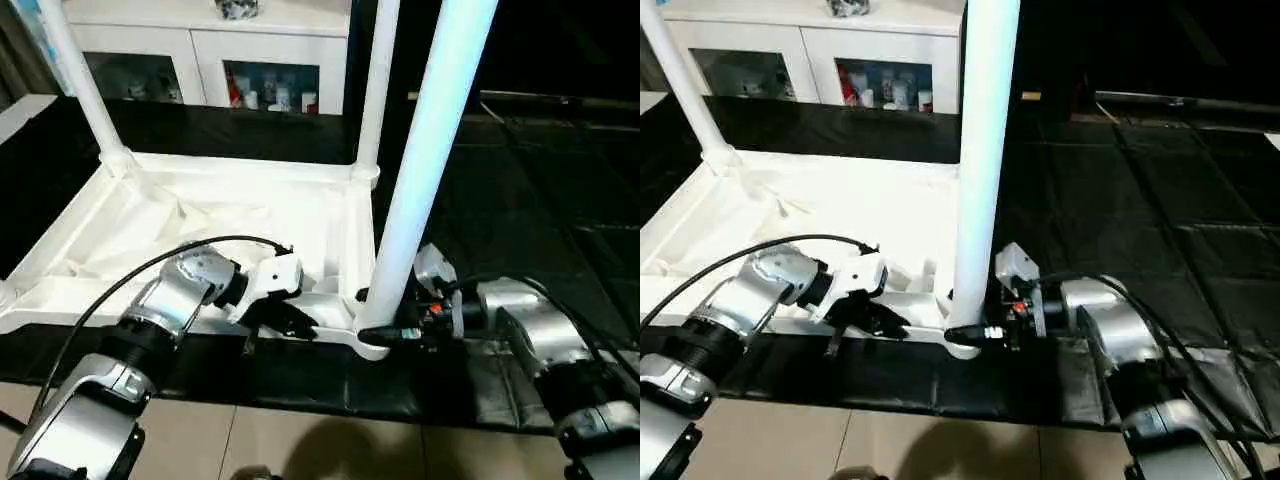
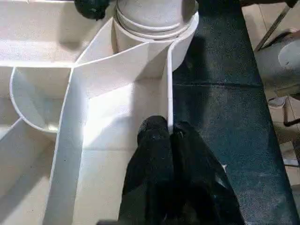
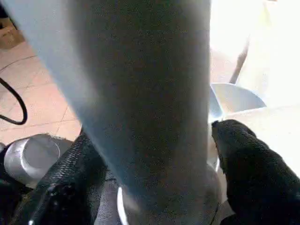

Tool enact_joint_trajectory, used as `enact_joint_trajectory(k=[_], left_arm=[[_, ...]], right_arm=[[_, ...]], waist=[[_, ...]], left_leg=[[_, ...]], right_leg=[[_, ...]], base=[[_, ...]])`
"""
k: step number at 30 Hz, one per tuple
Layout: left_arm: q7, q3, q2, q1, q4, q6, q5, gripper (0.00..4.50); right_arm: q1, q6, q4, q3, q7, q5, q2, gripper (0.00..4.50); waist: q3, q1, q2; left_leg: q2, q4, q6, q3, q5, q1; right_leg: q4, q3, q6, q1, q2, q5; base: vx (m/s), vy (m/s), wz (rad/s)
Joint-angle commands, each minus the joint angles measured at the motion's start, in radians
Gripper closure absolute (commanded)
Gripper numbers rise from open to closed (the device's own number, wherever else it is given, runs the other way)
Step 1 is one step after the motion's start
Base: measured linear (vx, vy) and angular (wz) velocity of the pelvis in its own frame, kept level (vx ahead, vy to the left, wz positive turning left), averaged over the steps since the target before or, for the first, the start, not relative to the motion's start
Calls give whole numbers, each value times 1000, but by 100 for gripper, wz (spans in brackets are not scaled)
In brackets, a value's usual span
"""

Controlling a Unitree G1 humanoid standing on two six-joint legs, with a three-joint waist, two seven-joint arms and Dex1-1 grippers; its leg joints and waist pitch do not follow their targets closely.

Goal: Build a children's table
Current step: Rotate leg to tighten

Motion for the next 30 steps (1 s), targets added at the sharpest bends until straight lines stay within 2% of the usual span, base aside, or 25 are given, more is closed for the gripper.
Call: enact_joint_trajectory(k=[1,3,7,11,14,17,22,23,25,26,27,28,29,30], left_arm=[[-36,-35,0,9,-11,-10,15,450],[-34,-34,1,10,-12,-9,15,450],[-23,-32,4,11,-18,-8,19,450],[-9,-29,2,5,-9,-7,19,450],[10,-22,-7,-1,4,-1,18,450],[49,-1,-28,-7,23,19,7,450],[126,32,-68,-24,49,60,-6,450],[165,47,-90,-36,64,78,-12,450],[252,77,-134,-63,97,107,-19,450],[292,94,-156,-78,114,122,-23,450],[353,116,-187,-100,136,142,-27,450],[378,124,-198,-108,145,150,-28,450],[392,129,-205,-113,150,155,-28,450],[411,134,-214,-121,157,163,-29,450]], right_arm=[[-27,-10,23,4,15,-9,4,122],[-30,-11,26,6,18,-9,5,153],[-39,-20,47,21,40,-10,5,188],[-44,-29,64,21,53,-12,11,213],[-35,-25,52,22,54,-9,13,223],[-9,-19,29,17,43,3,16,229],[35,1,3,-25,-46,21,48,238],[49,12,5,-44,-119,20,75,238],[60,33,24,-76,-268,7,126,239],[61,46,36,-89,-342,-1,153,241],[56,67,55,-101,-441,-16,190,241],[53,74,61,-104,-477,-24,204,241],[50,79,67,-107,-502,-29,215,241],[45,86,77,-110,-537,-36,230,241]], waist=[[-73,-5,-5],[-72,-5,-4],[-73,-5,-5],[-71,-5,-3],[-71,-6,2],[-71,-6,1],[-68,-3,5],[-66,-6,10],[-59,-14,6],[-55,-20,6],[-57,-29,10],[-55,-35,9],[-57,-43,6],[-60,-51,6]], left_leg=[[82,-66,59,-34,-112,13],[81,-66,60,-33,-115,12],[81,-66,58,-34,-116,13],[81,-67,52,-34,-132,13],[81,-67,48,-35,-139,14],[80,-67,46,-34,-147,16],[83,-70,34,-35,-183,23],[80,-72,28,-37,-194,20],[79,-77,13,-38,-239,24],[74,-78,-5,-42,-277,33],[72,-79,-15,-45,-284,33],[72,-80,-19,-45,-287,34],[71,-82,-23,-50,-287,31],[71,-83,-18,-51,-274,23]], right_leg=[[-60,81,-179,57,-100,-187],[-61,80,-179,56,-99,-191],[-60,81,-180,56,-100,-186],[-65,81,-168,56,-100,-223],[-64,82,-171,56,-98,-214],[-66,82,-172,56,-97,-211],[-75,82,-165,52,-100,-265],[-77,81,-158,55,-99,-292],[-91,79,-135,54,-99,-369],[-102,75,-113,52,-103,-450],[-107,74,-96,55,-105,-487],[-109,73,-90,53,-103,-494],[-110,70,-84,59,-104,-496],[-106,70,-85,64,-103,-466]], base=[[0,0,0],[0,0,0],[0,0,0],[0,0,0],[0,0,0],[0,0,0],[0,0,0],[0,0,0],[0,0,0],[0,0,0],[0,0,0],[0,0,0],[0,0,0],[0,0,0]])
